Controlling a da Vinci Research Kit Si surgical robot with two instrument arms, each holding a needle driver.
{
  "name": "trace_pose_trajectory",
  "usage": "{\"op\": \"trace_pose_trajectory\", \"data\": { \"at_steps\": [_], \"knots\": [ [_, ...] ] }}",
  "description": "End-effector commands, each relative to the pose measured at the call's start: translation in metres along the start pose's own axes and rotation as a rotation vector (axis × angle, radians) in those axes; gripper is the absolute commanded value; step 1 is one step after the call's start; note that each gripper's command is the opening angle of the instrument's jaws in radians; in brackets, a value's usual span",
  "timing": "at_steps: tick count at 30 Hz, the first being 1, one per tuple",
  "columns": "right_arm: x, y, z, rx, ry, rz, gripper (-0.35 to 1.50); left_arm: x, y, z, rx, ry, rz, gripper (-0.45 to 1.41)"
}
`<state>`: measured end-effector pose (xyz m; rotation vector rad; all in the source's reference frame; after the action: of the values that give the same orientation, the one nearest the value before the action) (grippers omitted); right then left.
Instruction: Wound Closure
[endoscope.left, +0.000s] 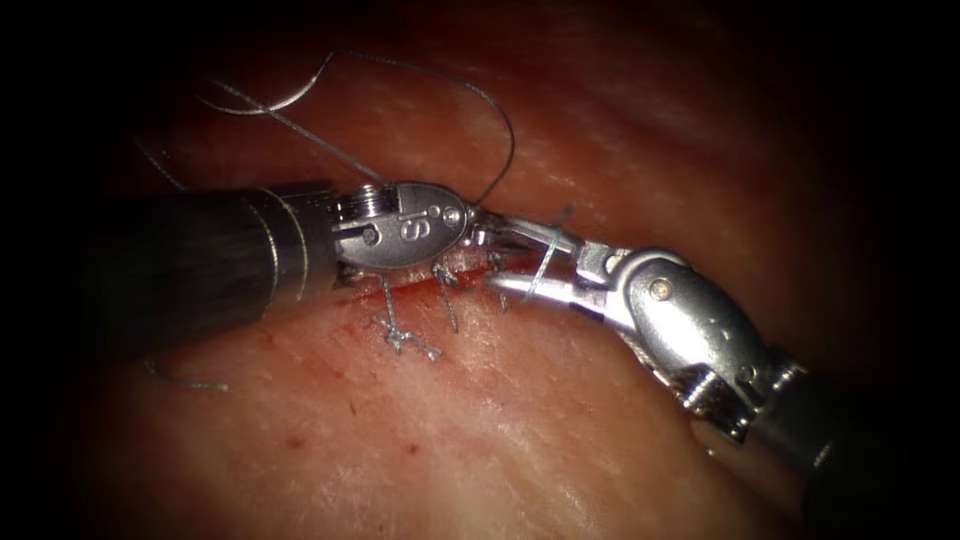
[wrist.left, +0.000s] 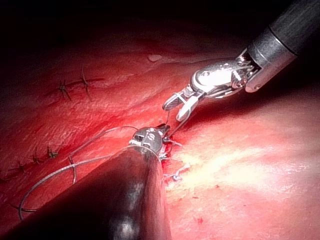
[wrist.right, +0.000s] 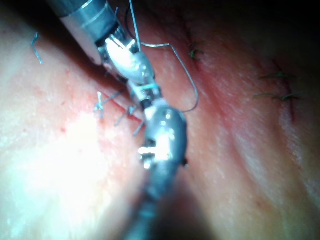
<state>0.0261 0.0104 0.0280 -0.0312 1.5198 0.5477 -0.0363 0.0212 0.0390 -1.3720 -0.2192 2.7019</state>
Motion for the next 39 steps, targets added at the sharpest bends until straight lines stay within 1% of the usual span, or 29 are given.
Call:
{"op": "trace_pose_trajectory", "data": {
  "at_steps": [1,2,4,7,8,9,10,11,12,13,18,21,25,28,29,31,35,36,37,38,39],
  "knots": [
    [-0.0005,0.0004,0.0011,-0.021,0.018,0.022,0.48,-0.0001,-0.0002,0.0005,0.002,0.002,0.005,-0.45],
    [-0.0008,0.0005,0.0011,-0.044,0.023,0.041,0.53,-0.0002,0.0001,0.0003,0.001,0.002,0.002,-0.45],
    [-0.0010,0.0005,0.0010,-0.053,0.021,0.055,0.53,-0.0002,0.0003,0.0001,0.000,0.003,0.002,-0.45],
    [-0.0026,0.0007,0.0006,-0.109,0.010,0.113,0.51,0.0000,0.0008,-0.0006,-0.004,0.004,0.004,-0.45],
    [-0.0037,0.0008,0.0004,-0.144,0.009,0.153,0.51,0.0002,0.0012,-0.0009,-0.005,0.005,0.005,-0.45],
    [-0.0042,0.0009,0.0003,-0.153,0.006,0.165,0.51,0.0004,0.0013,-0.0010,-0.005,0.005,0.005,-0.45],
    [-0.0050,0.0011,0.0001,-0.175,0.004,0.207,0.56,0.0007,0.0017,-0.0011,-0.006,0.005,0.005,-0.45],
    [-0.0050,0.0011,0.0001,-0.175,0.004,0.207,0.56,0.0007,0.0017,-0.0011,-0.006,0.005,0.005,-0.45],
    [-0.0056,0.0010,-0.0001,-0.201,0.003,0.233,0.61,0.0009,0.0020,-0.0012,-0.006,0.005,0.005,-0.45],
    [-0.0060,0.0010,-0.0004,-0.219,0.003,0.249,0.61,0.0012,0.0023,-0.0013,-0.006,0.005,0.005,-0.45],
    [-0.0066,0.0008,-0.0014,-0.258,0.008,0.310,0.61,0.0017,0.0027,-0.0015,-0.009,0.007,0.004,-0.45],
    [-0.0070,0.0003,-0.0025,-0.303,0.011,0.352,0.59,0.0026,0.0033,-0.0019,-0.003,0.001,-0.004,-0.45],
    [-0.0073,-0.0002,-0.0029,-0.315,0.012,0.410,0.53,0.0030,0.0039,-0.0016,0.001,0.000,0.003,-0.45],
    [-0.0081,-0.0007,-0.0029,-0.318,-0.022,0.480,0.53,0.0030,0.0039,-0.0014,0.000,-0.002,0.003,-0.45],
    [-0.0088,-0.0011,-0.0031,-0.319,-0.038,0.516,0.49,0.0031,0.0039,-0.0013,0.001,-0.002,0.009,-0.45],
    [-0.0093,-0.0013,-0.0032,-0.321,-0.052,0.541,0.48,0.0031,0.0039,-0.0012,0.004,-0.004,0.008,-0.45],
    [-0.0104,-0.0010,-0.0030,-0.339,-0.033,0.625,0.48,0.0031,0.0040,-0.0012,0.004,-0.005,0.010,-0.45],
    [-0.0104,-0.0010,-0.0030,-0.339,-0.033,0.625,0.48,0.0031,0.0040,-0.0012,0.004,-0.005,0.010,-0.45],
    [-0.0106,-0.0009,-0.0029,-0.339,-0.027,0.653,0.48,0.0031,0.0041,-0.0012,0.005,-0.005,0.010,-0.45],
    [-0.0114,-0.0007,-0.0029,-0.343,-0.012,0.712,0.46,0.0030,0.0043,-0.0011,0.003,-0.003,0.012,-0.45],
    [-0.0114,-0.0007,-0.0029,-0.343,-0.012,0.712,0.46,0.0030,0.0043,-0.0011,0.003,-0.003,0.012,-0.45]
  ]
}}
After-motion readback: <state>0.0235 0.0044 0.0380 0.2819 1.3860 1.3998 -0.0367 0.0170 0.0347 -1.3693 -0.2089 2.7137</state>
